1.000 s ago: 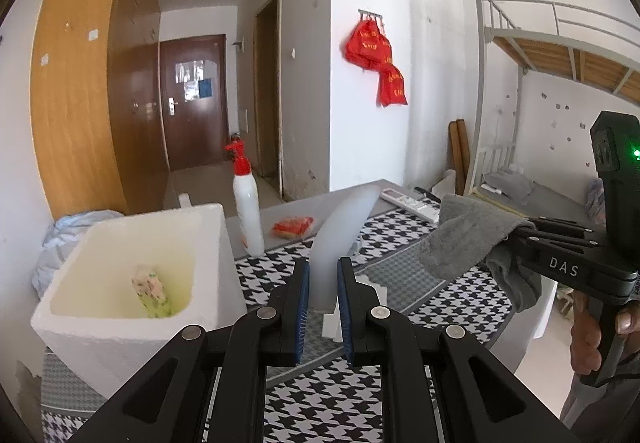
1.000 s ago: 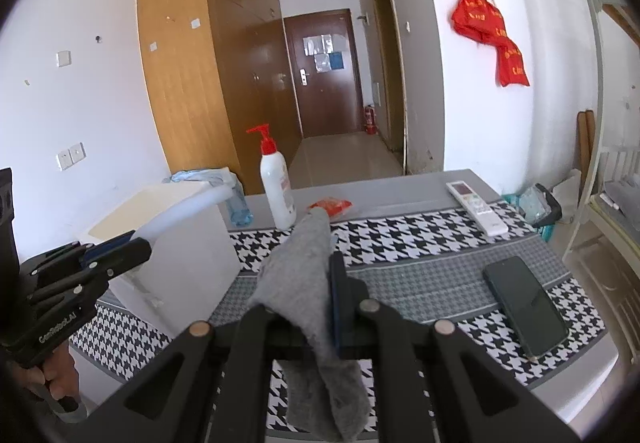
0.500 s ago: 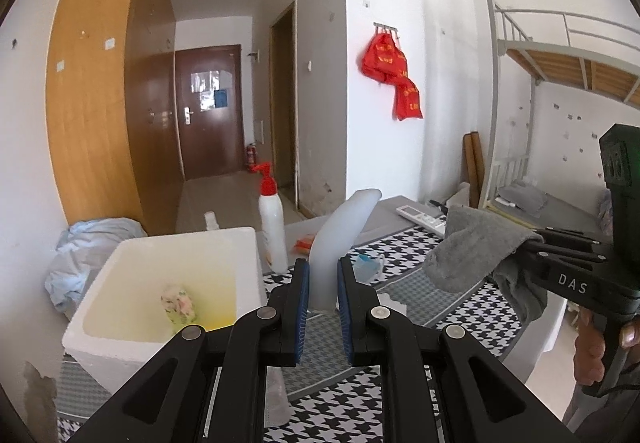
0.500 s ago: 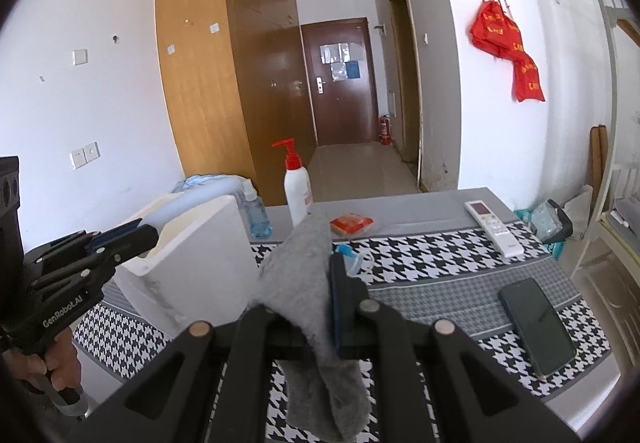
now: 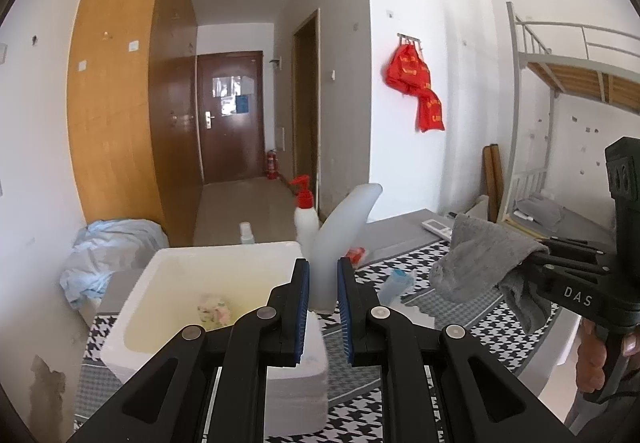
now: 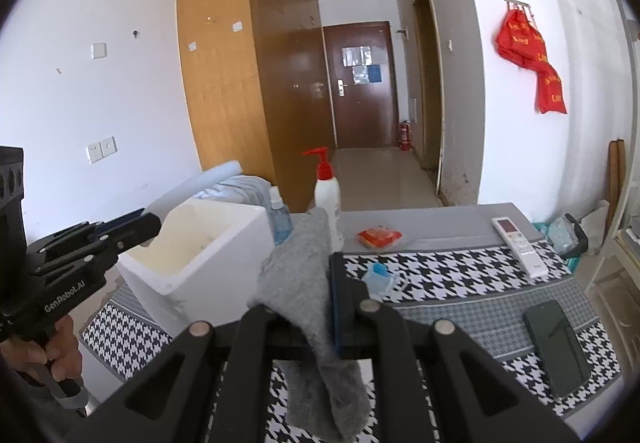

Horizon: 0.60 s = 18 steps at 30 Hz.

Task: Organize soft objects
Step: 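Carry the tissues and grey sock over the white foam box with both tools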

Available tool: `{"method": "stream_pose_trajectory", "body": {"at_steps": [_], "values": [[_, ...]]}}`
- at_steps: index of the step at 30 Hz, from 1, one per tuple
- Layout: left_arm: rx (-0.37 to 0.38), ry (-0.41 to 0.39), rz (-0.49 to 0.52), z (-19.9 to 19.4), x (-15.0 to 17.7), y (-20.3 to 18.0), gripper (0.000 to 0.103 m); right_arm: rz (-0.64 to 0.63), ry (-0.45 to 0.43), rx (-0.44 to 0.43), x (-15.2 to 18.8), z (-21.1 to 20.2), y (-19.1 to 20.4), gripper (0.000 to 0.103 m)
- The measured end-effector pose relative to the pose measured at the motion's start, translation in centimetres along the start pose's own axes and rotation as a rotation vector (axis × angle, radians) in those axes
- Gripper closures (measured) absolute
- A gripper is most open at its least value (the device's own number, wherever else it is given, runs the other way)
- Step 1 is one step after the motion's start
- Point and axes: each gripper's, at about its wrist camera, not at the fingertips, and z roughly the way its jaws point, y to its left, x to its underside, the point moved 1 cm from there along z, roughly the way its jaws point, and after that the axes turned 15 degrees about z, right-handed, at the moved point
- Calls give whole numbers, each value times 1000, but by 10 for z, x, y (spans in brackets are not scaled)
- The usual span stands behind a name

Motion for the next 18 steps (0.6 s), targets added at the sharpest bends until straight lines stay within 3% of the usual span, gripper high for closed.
{"method": "stream_pose_trajectory", "body": {"at_steps": [18], "values": [[-110,7,-50,-6,7,40,88,-41,32,-86,-6,29,36,93]]}}
